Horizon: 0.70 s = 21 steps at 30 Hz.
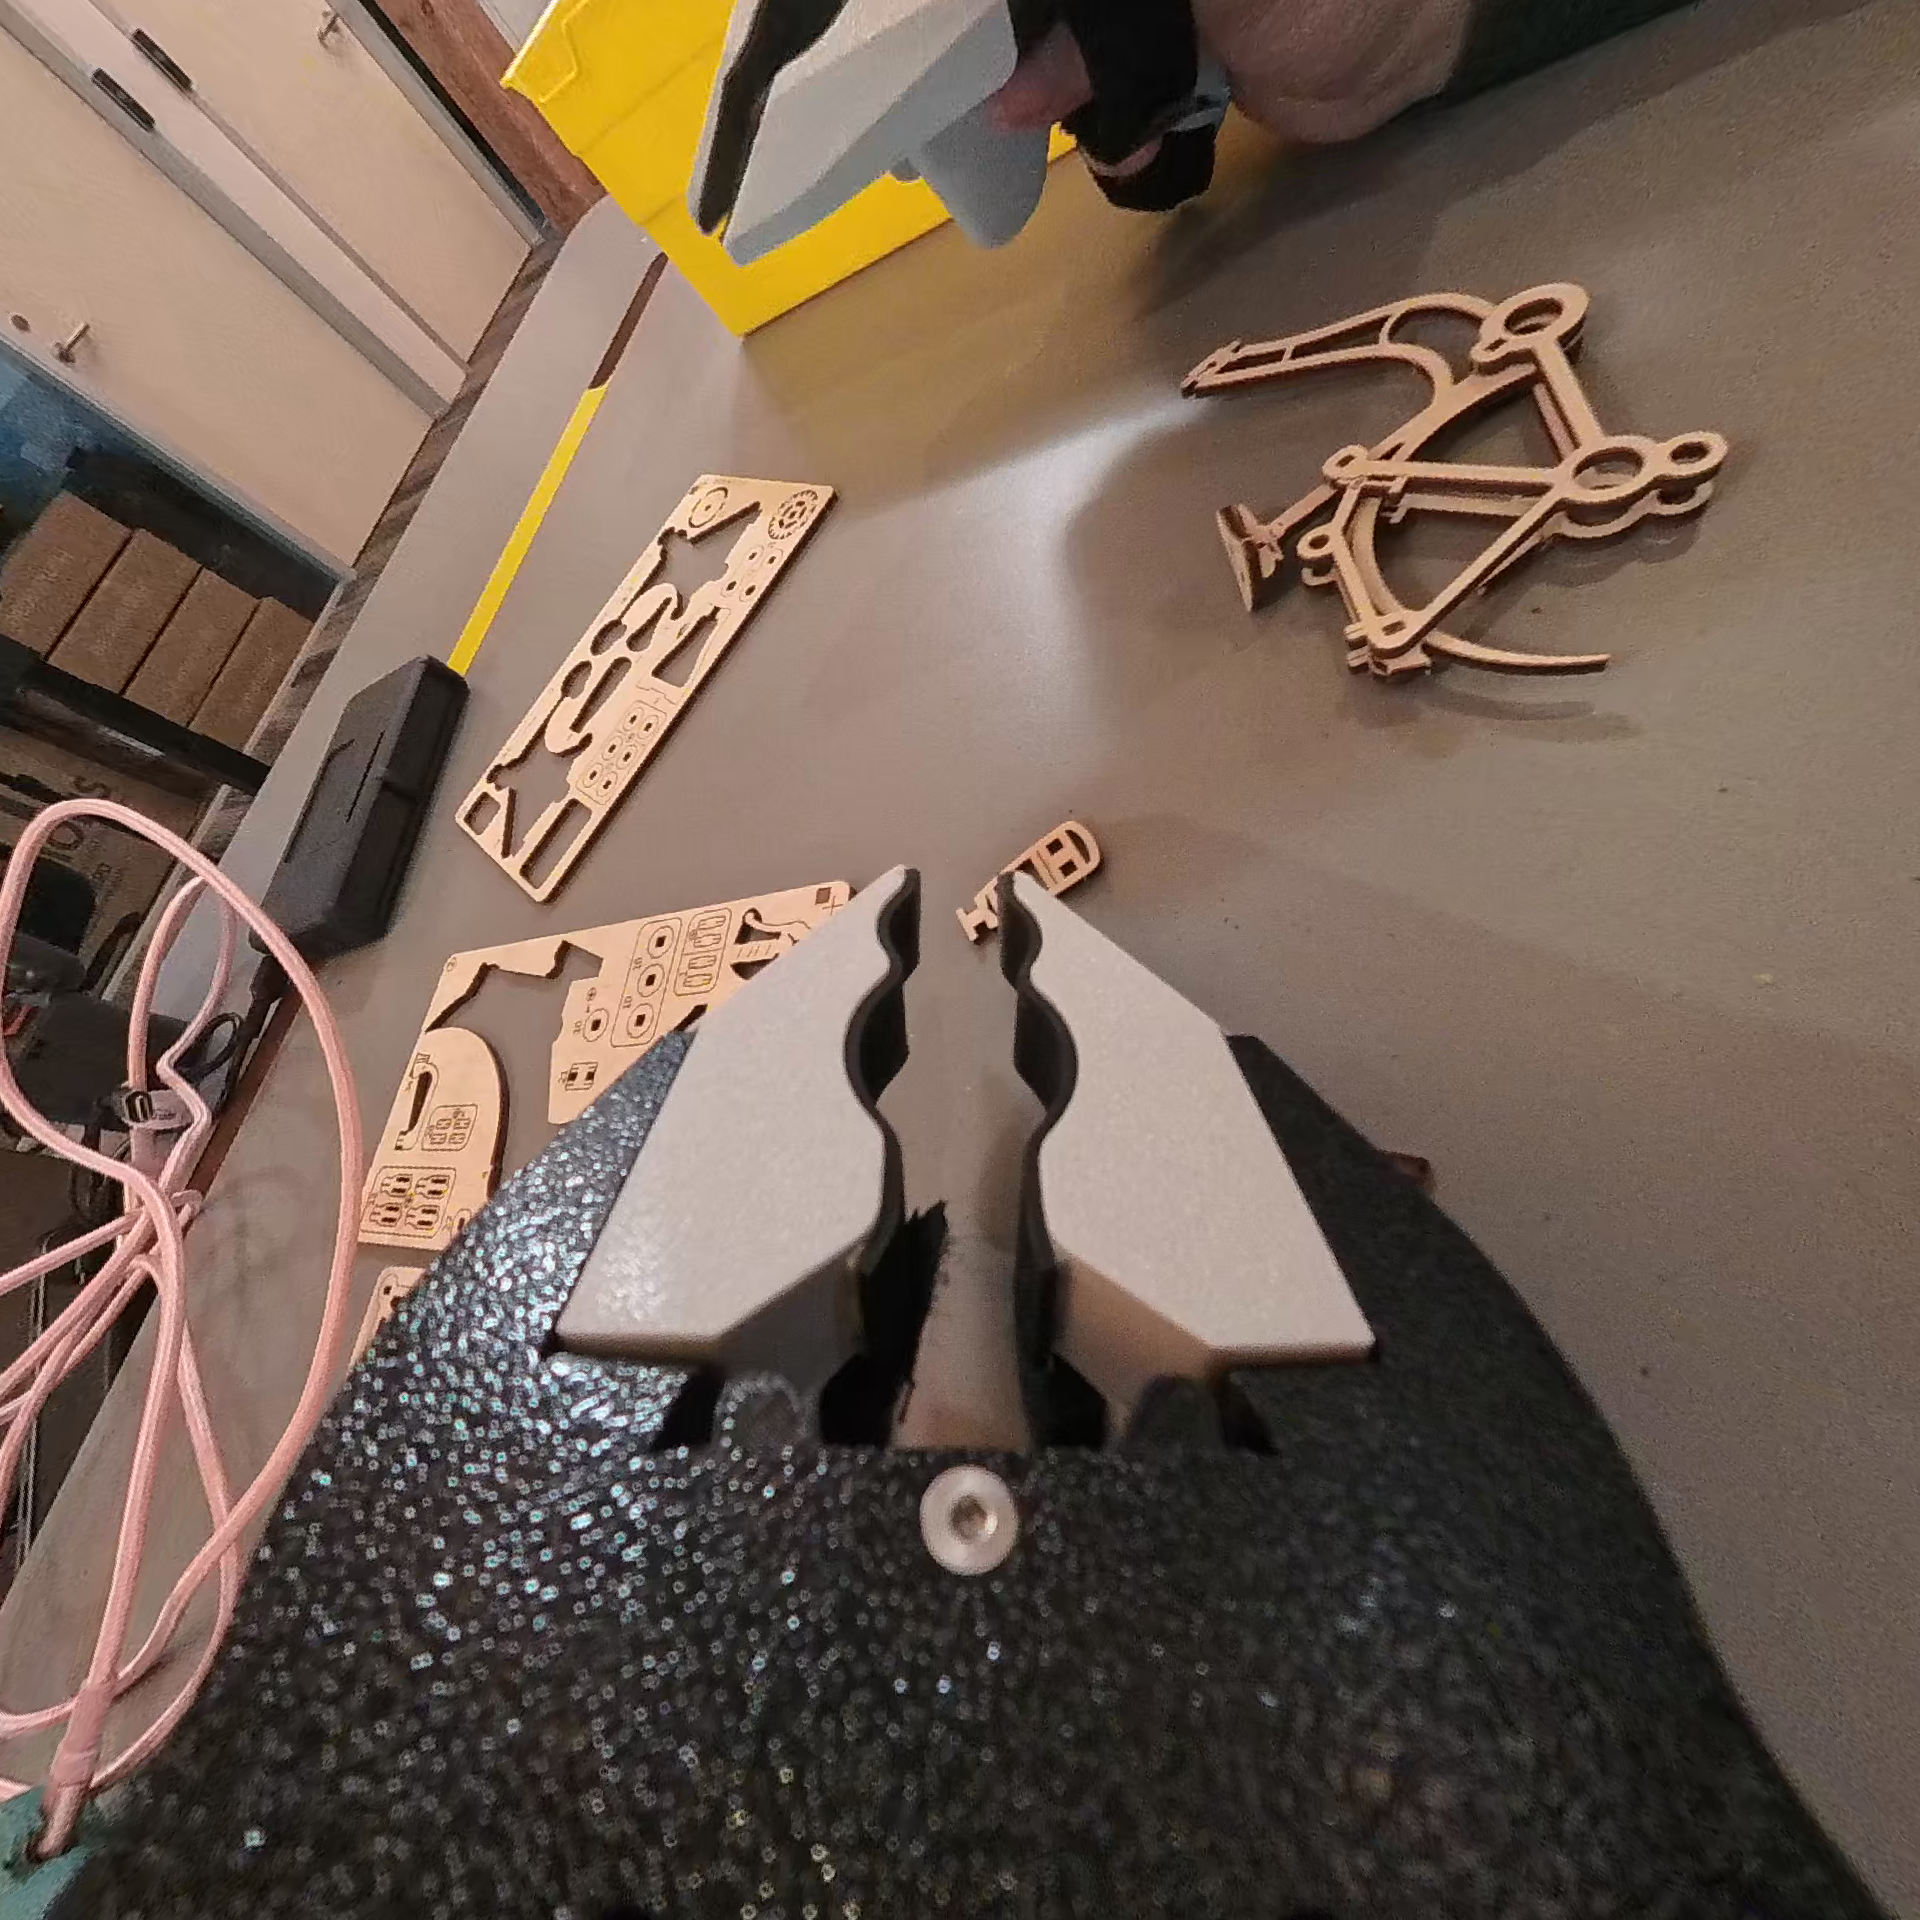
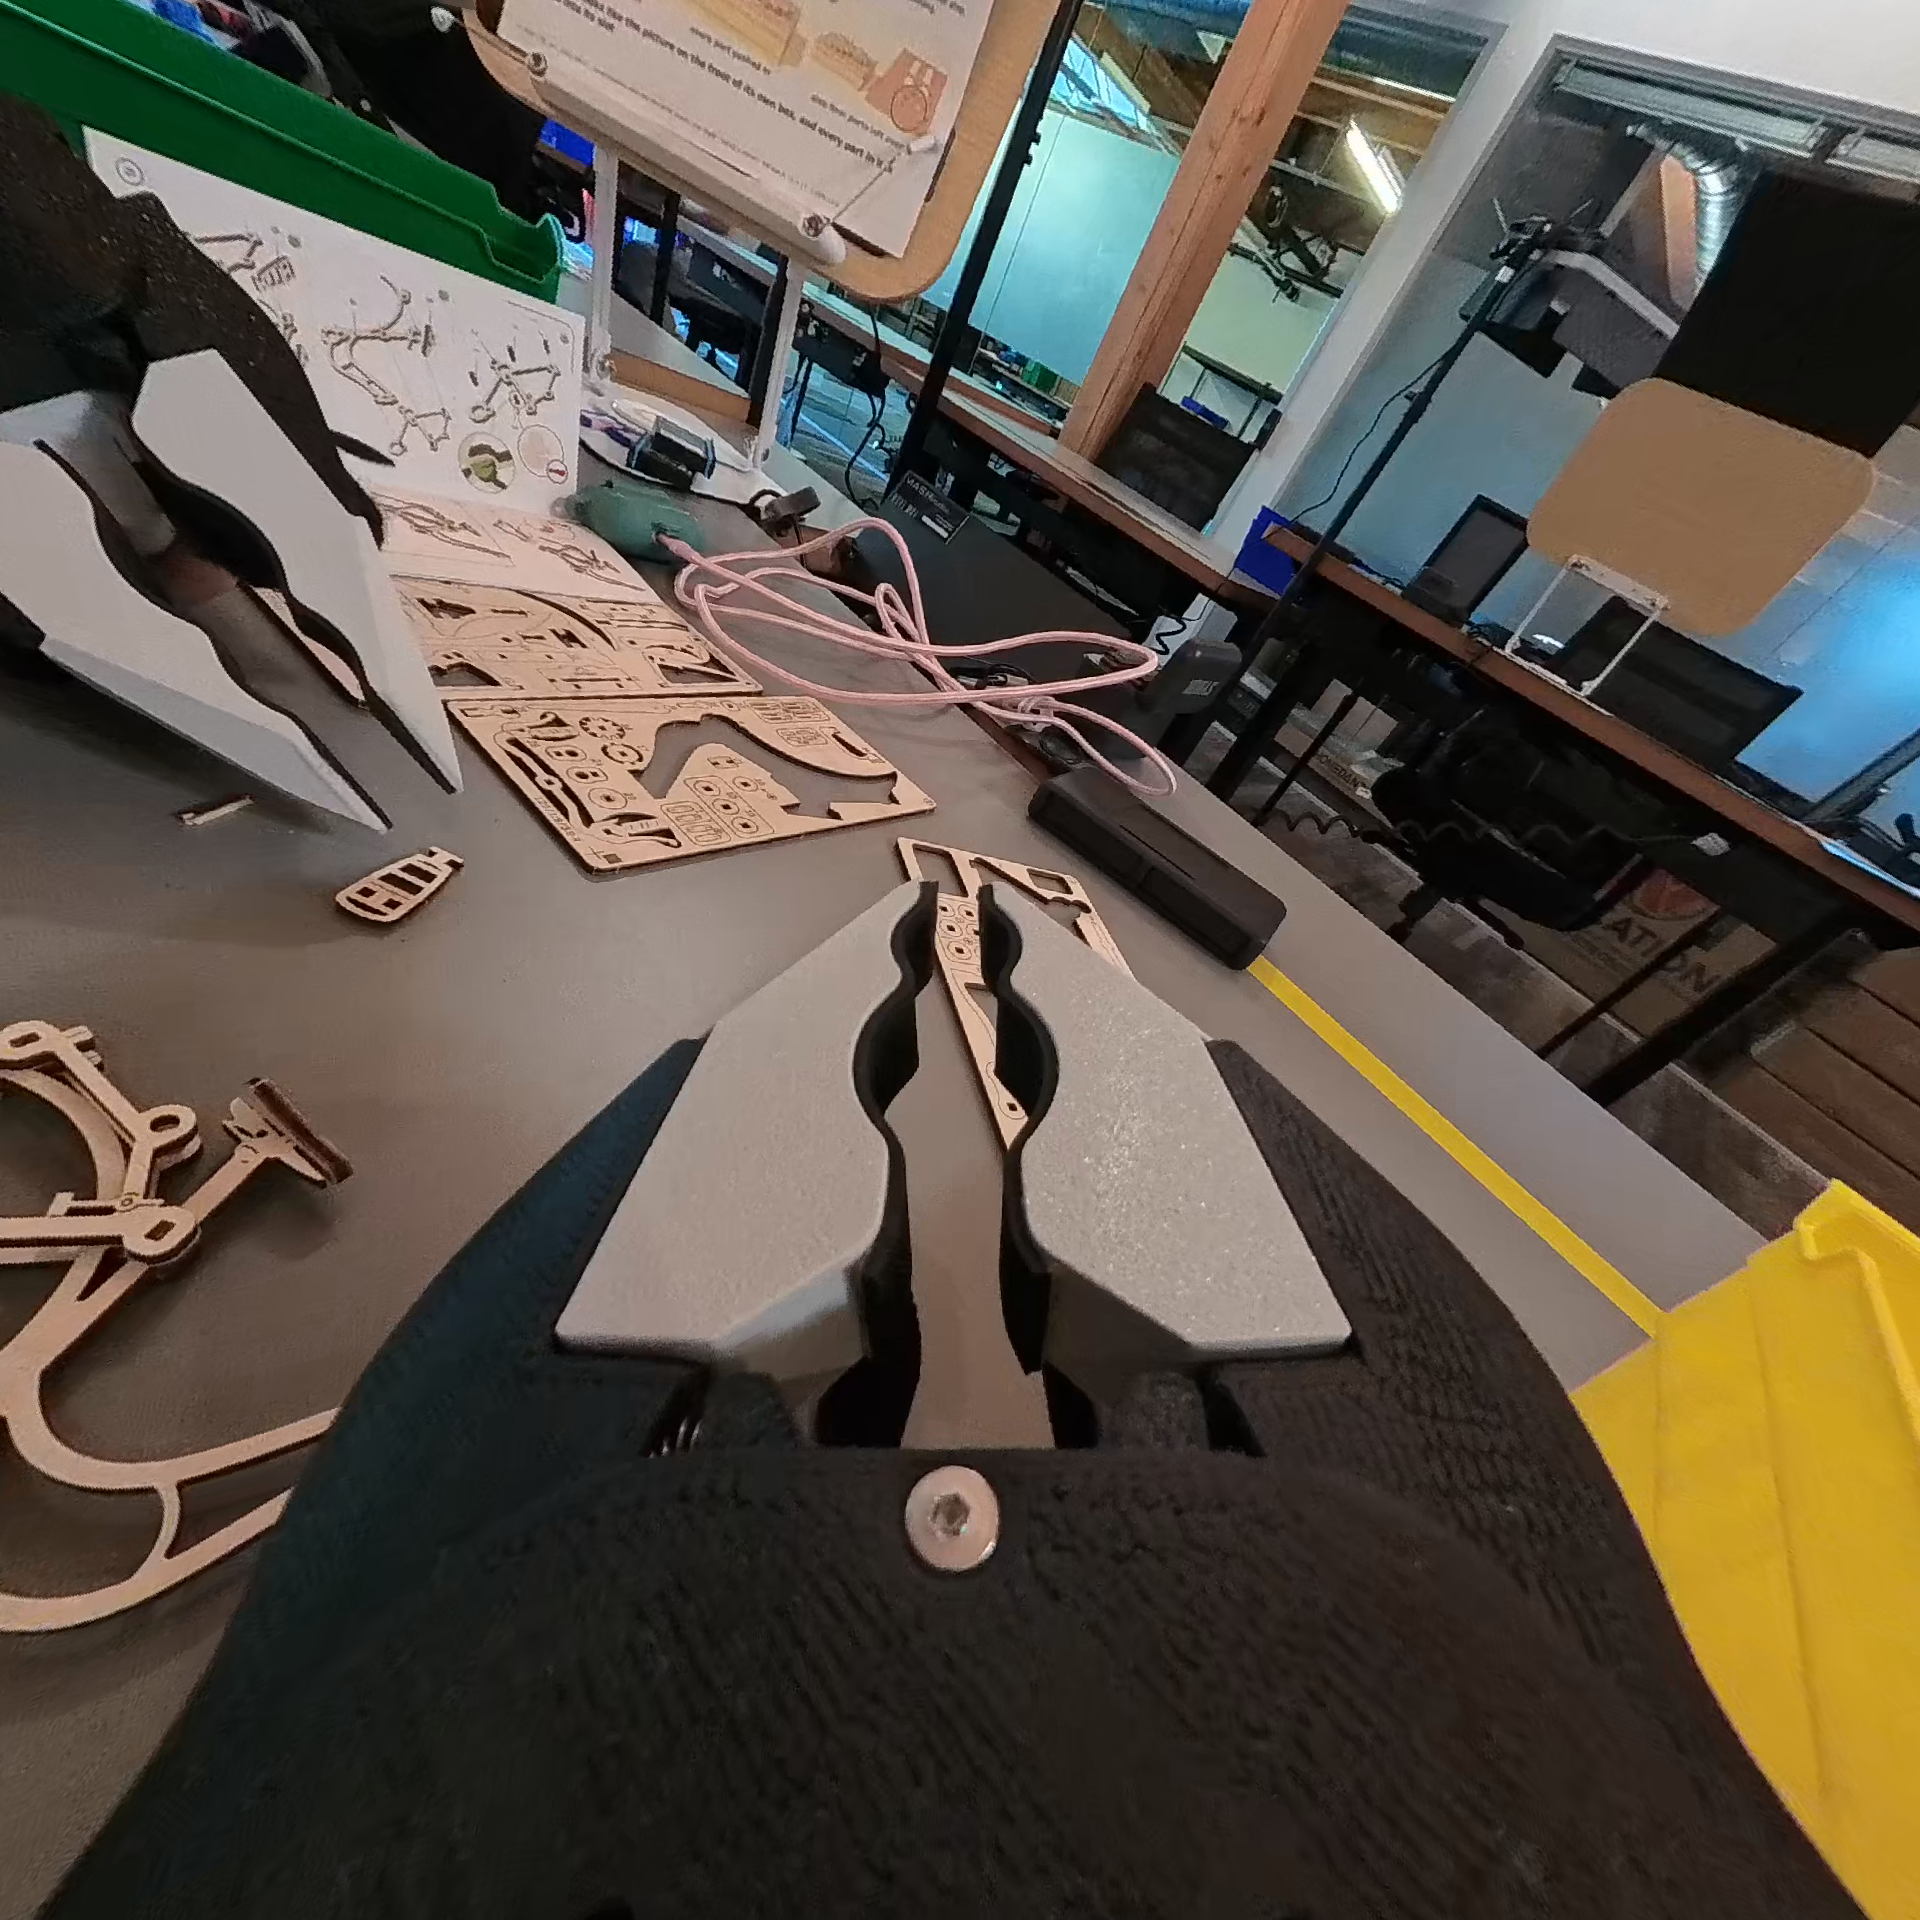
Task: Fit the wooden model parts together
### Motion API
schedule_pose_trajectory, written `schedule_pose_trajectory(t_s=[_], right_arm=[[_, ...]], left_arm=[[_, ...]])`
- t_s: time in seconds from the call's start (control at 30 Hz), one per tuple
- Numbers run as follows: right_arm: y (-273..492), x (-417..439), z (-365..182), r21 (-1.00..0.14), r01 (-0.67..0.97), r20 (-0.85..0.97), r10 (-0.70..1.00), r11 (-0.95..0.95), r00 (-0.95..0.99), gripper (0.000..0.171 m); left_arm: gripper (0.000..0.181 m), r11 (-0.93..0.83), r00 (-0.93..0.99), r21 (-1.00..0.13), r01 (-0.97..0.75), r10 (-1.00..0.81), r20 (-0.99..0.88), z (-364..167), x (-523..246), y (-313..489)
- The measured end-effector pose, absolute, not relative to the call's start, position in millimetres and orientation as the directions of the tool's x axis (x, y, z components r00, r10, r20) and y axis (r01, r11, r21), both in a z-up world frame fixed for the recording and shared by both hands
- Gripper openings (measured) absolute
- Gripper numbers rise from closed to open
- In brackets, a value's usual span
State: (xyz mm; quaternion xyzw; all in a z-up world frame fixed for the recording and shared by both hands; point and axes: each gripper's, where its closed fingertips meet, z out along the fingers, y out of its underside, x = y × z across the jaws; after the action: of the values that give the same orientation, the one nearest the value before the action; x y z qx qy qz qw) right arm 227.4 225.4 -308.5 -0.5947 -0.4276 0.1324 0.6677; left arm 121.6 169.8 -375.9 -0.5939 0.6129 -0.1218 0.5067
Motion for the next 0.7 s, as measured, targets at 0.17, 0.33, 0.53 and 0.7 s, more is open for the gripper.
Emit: schedule_pose_trajectory(t_s=[0.17, 0.33, 0.53, 0.7], right_arm=[[225.8, 227.3, -309.0, -0.909, 0.331, 0.410, 0.688, 0.253, 0.599, 0.006], [225.7, 227.2, -309.3, -0.910, 0.330, 0.408, 0.690, 0.251, 0.598, 0.006], [225.7, 226.9, -309.7, -0.909, 0.332, 0.408, 0.690, 0.250, 0.597, 0.005], [225.6, 226.6, -310.2, -0.909, 0.335, 0.409, 0.691, 0.249, 0.596, 0.006]], left_arm=[[0.011, 0.269, 0.216, -0.749, -0.605, -0.851, -0.480, -376.1, 121.7, 169.5], [0.009, 0.272, 0.212, -0.746, -0.608, -0.850, -0.482, -376.8, 121.9, 169.2], [0.008, 0.274, 0.209, -0.745, -0.608, -0.850, -0.484, -376.9, 122.0, 169.0], [0.007, 0.275, 0.207, -0.744, -0.608, -0.851, -0.483, -377.1, 122.1, 168.6]])
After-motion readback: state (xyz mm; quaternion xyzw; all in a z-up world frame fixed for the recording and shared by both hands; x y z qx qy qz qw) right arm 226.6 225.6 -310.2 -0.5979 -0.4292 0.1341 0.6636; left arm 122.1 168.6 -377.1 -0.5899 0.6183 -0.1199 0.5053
